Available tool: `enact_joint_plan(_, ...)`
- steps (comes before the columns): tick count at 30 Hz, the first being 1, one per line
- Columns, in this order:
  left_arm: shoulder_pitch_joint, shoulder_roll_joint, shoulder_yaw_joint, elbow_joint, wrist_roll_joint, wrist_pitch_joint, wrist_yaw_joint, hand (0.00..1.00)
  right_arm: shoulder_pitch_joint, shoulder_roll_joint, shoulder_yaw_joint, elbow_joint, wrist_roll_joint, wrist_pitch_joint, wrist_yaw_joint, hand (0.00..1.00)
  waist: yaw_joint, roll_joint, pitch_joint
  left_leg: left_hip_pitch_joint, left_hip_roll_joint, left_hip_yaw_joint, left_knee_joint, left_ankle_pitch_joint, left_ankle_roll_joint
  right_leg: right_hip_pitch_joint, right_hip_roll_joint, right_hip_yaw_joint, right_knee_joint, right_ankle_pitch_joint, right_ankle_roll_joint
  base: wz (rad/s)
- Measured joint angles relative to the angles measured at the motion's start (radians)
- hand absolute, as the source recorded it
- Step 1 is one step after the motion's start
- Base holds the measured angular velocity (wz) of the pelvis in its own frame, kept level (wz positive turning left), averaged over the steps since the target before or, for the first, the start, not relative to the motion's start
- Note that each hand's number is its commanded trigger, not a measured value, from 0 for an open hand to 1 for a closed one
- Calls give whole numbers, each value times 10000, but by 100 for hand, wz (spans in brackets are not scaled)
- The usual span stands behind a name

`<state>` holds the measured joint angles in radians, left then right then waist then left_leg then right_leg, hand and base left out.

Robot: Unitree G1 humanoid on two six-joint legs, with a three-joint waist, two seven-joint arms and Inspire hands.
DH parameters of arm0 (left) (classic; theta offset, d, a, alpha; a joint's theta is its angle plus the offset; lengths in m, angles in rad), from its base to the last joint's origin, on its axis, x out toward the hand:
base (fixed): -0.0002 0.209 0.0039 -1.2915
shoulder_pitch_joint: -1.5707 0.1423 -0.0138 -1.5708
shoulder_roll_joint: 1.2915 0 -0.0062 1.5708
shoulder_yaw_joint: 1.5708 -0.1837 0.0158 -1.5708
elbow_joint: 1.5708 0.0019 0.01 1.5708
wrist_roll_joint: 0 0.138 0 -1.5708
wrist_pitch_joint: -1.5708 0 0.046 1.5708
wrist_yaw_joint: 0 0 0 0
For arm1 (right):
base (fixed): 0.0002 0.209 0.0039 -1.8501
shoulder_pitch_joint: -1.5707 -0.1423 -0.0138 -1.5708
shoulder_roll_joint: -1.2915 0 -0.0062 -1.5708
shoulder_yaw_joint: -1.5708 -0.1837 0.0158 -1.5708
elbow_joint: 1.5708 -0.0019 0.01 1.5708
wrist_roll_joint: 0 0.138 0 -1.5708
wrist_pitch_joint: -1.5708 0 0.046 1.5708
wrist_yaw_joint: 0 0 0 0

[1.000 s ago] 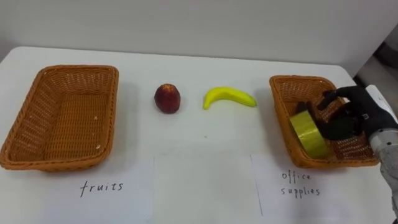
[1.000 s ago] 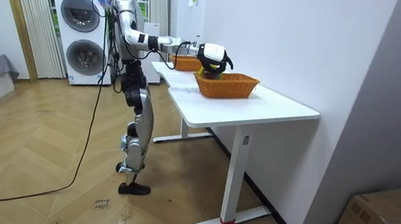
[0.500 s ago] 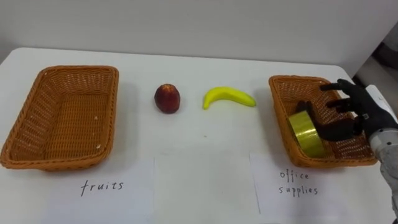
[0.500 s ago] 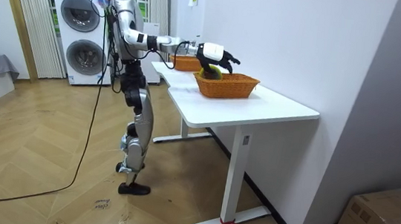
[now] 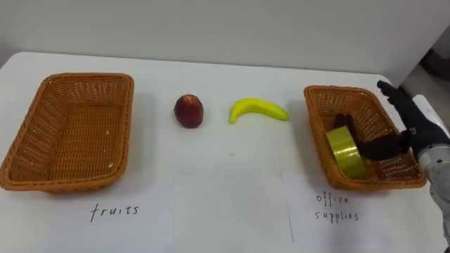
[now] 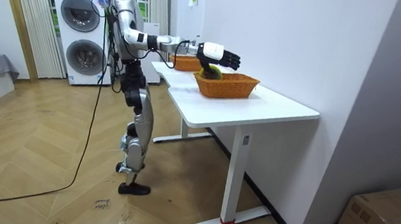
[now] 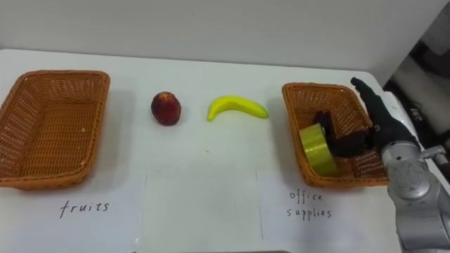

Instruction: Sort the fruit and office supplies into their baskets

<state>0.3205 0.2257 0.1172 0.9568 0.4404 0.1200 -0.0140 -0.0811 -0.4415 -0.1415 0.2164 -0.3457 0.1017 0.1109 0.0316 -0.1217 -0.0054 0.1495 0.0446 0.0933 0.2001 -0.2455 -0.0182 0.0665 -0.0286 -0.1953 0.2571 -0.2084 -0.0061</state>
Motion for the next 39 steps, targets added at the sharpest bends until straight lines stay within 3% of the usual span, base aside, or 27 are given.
enact_joint_plan(7, -56, 17, 46, -176, 6, -105, -198, 0, -574, -614, -218, -697, -116, -226, -251, 0, -26, -55, 31, 7, 7, -2, 41, 0, 0, 21, 11, 37, -25, 0, 0, 0)
enact_joint_plan(13, -84, -20, 443, -175, 83, -183, -124, 0, -570, -637, -616, -1861, -156, -324, -715, 0, -30, -63, 65, 1, 13, 39, -31, -1, 0, -5, 38, 73, -25, 0, 0, -3)
enact_joint_plan(18, -126, -15, 665, -285, 134, -194, 87, 0, -573, -799, -786, -2638, -101, -397, -984, 0, 46, -97, 41, -13, 13, 31, -102, -2, 0, -104, 44, 70, 17, 2, -2, 0)
enact_joint_plan(22, -135, -7, 672, -125, 122, -199, 119, 0, -590, -815, -776, -2832, 196, -587, -1088, 0, 98, -106, 50, 117, 14, 30, -79, 0, -1, 33, 42, 71, 10, 4, -3, 0)
enact_joint_plan(28, -136, -10, 684, -129, 121, -237, 111, 0, -756, -815, -774, -3156, 206, -589, -1086, 0, 138, -168, 113, 116, 13, 38, -96, 0, 0, 2, 47, 102, 29, 3, -2, 0)
enact_joint_plan(32, -51, -9, 687, -120, 108, -397, 117, 0, -1065, -842, -773, -3184, 220, -589, -1082, 0, 218, -191, 111, 118, 15, 37, -177, -4, 0, 33, 78, 136, 4, 2, -1, 0)
enact_joint_plan(35, -34, -9, 616, -123, -6, -394, 121, 0, -1444, -846, -709, -3174, 328, -586, -1094, 0, 307, -185, 114, 104, 17, -25, -173, -3, 0, 74, 80, 110, 18, 7, -6, 3)
enact_joint_plan(39, -61, 53, 310, -133, 4, -366, 130, 0, -1896, -1043, 83, -3102, 861, -569, -1162, 0, 341, -162, 127, 78, 15, -159, -109, -2, -2, 151, 58, -55, -10, 7, -6, 11)
